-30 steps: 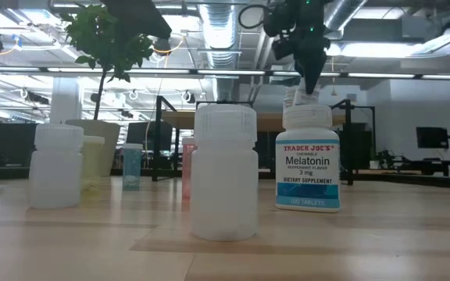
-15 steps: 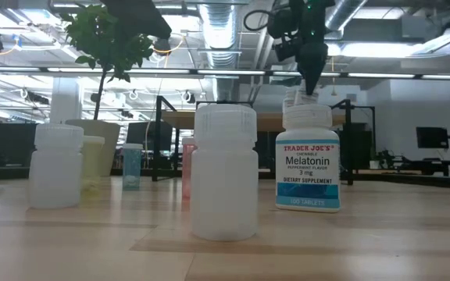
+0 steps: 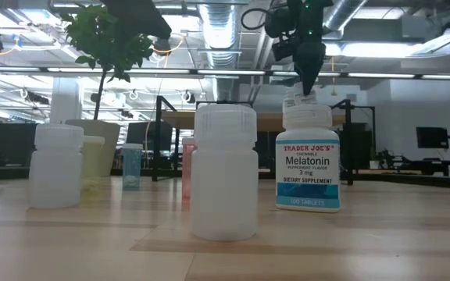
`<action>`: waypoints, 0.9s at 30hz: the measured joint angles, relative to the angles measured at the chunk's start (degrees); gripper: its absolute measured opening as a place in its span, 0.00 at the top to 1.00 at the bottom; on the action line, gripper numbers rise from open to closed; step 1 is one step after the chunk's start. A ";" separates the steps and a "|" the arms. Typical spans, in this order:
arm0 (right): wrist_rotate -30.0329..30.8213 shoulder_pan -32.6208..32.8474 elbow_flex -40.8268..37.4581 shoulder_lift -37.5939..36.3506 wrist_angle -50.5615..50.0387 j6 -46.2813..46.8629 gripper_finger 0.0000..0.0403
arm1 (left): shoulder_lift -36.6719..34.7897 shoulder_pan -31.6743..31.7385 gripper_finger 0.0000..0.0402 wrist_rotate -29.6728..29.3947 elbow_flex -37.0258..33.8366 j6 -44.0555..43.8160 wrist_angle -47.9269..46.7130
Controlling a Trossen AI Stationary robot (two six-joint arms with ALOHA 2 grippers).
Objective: Pick and place medicine bottles onto shelf by color
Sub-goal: Put the right white, blue pill bottle on the shelf aligned with the other white, blue pill bottle
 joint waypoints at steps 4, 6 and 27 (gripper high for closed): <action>0.00 0.46 -0.02 -0.07 0.32 0.10 0.43 | -0.01 0.00 0.89 0.00 0.00 -0.02 0.00; -0.01 0.53 -0.02 -0.11 0.04 0.43 0.43 | -0.01 0.00 0.89 0.01 0.00 -0.02 0.00; 0.49 0.81 -0.02 -0.11 0.18 -4.87 0.43 | 0.00 0.01 0.89 0.02 0.00 -0.24 -0.90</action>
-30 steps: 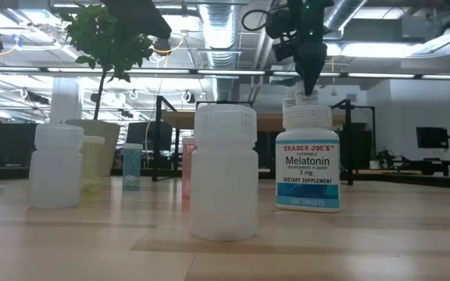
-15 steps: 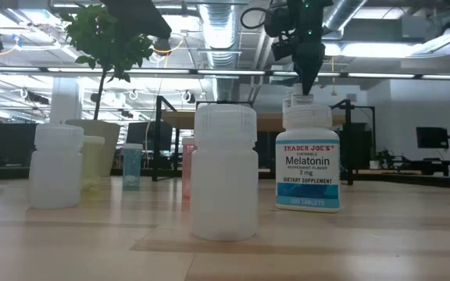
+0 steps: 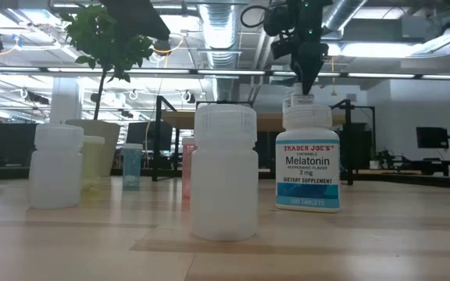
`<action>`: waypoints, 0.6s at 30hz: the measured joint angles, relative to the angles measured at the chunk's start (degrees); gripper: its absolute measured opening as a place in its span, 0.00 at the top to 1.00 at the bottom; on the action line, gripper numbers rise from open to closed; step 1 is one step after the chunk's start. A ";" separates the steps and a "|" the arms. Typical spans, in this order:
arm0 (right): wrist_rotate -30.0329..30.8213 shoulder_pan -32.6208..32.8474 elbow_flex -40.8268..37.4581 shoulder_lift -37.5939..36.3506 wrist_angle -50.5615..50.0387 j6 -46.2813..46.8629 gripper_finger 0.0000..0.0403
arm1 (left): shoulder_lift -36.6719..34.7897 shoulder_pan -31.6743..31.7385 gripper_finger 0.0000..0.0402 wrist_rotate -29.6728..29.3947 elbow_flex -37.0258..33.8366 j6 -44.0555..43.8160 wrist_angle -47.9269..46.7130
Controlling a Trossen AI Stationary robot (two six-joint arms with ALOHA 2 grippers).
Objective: Pick and place medicine bottles onto shelf by color
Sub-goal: Put the right white, blue pill bottle on the shelf aligned with the other white, blue pill bottle
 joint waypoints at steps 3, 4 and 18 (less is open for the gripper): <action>0.00 0.07 0.00 0.00 0.08 1.14 0.43 | 0.00 -0.02 0.89 0.00 0.00 0.00 0.00; 0.00 0.07 0.00 0.00 0.32 1.34 0.43 | -0.02 0.00 0.89 0.00 0.00 0.02 0.00; 2.46 1.49 0.00 0.00 2.73 2.58 0.27 | 0.00 -0.02 0.89 0.00 0.00 0.02 0.02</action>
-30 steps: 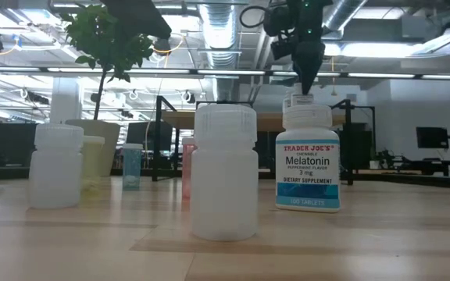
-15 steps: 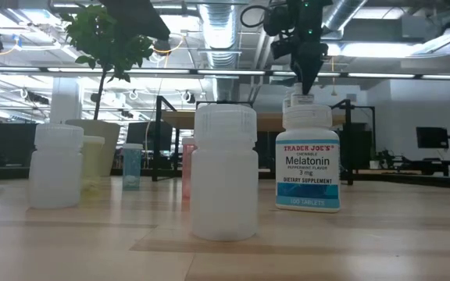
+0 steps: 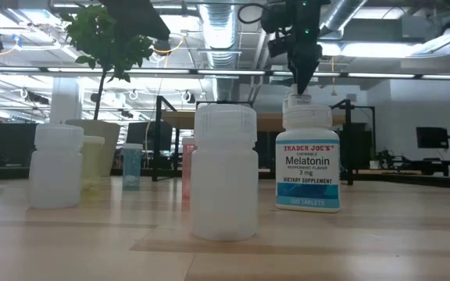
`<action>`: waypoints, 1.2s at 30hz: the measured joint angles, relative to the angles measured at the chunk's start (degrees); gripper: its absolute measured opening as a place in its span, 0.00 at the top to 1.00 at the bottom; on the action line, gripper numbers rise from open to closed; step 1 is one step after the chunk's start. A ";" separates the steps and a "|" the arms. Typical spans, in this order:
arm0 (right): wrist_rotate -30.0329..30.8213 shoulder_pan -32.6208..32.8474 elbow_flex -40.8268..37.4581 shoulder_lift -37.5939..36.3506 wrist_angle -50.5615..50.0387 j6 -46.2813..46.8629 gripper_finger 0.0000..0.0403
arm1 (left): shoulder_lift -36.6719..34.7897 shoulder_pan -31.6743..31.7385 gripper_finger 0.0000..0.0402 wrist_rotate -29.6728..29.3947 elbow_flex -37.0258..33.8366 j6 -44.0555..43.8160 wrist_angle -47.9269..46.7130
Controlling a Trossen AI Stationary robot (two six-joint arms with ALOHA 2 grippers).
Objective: Pick and place medicine bottles onto shelf by color
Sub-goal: Put the right white, blue pill bottle on the shelf aligned with the other white, blue pill bottle, then put the right white, blue pill bottle on the shelf aligned with the other white, blue pill bottles
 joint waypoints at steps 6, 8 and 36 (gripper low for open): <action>10.65 2.62 0.00 0.00 -0.22 1.76 0.25 | 0.00 0.00 0.89 0.00 0.00 0.02 0.02; 11.97 3.71 0.05 0.00 -0.24 2.32 0.25 | 0.00 0.00 0.89 0.00 0.00 0.02 0.02; -8.87 15.11 16.39 -12.48 -9.46 40.99 0.25 | 0.00 0.00 0.89 0.02 0.00 -0.83 -0.09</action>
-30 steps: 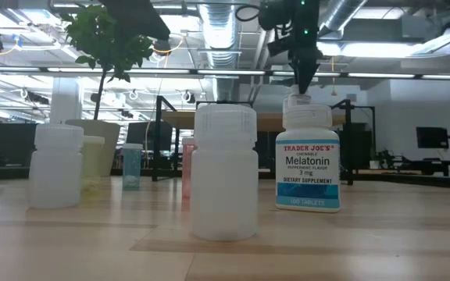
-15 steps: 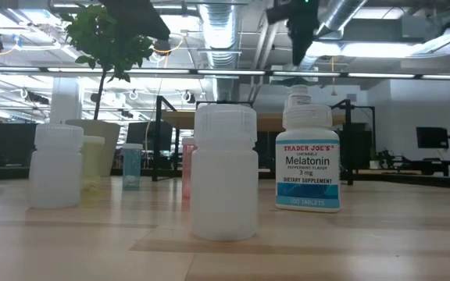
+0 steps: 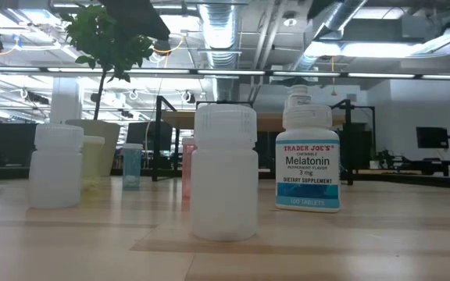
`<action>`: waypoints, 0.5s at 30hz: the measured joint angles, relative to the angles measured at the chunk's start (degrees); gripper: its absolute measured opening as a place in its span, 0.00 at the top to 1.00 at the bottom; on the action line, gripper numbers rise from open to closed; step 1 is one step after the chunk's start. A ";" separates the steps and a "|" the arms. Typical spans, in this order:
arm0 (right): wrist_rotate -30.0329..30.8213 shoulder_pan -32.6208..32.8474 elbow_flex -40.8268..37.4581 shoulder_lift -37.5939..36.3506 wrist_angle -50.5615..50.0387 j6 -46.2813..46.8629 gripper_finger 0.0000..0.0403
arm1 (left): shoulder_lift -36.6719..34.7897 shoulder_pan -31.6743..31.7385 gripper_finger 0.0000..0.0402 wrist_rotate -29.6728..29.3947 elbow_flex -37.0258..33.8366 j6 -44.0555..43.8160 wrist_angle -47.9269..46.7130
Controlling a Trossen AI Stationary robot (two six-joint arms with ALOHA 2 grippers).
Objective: Pick and place medicine bottles onto shelf by color
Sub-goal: Put the right white, blue pill bottle on the shelf aligned with the other white, blue pill bottles
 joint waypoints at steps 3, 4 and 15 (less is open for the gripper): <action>-1.26 5.68 0.00 -1.32 0.02 3.71 0.25 | 0.00 0.02 0.89 0.53 0.00 -0.08 -0.02; -1.17 7.74 0.00 -1.44 0.02 5.21 0.25 | 0.00 0.02 0.89 1.32 0.00 -0.33 -0.04; 1.60 29.37 -0.02 6.58 0.03 14.52 0.25 | 0.00 0.00 0.89 4.62 0.00 -3.02 -1.12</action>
